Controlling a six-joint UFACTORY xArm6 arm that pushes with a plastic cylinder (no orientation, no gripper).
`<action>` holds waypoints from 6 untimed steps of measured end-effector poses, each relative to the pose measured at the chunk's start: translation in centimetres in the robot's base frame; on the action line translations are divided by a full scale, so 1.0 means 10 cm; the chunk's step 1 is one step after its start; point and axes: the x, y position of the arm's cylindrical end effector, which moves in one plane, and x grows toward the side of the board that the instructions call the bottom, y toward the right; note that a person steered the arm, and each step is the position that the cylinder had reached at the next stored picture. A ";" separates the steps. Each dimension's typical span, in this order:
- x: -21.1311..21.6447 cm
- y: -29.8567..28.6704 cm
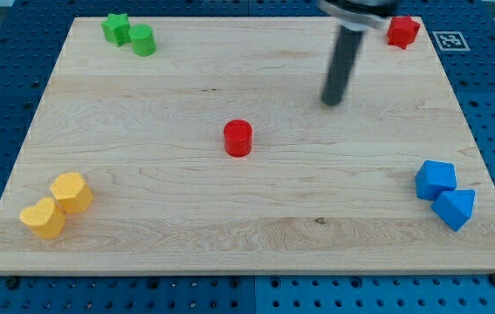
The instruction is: Push green star up a bit
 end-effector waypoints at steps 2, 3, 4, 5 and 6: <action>-0.40 -1.94; -0.61 -2.85; -0.67 -2.95; -0.91 -2.95; -1.06 -2.95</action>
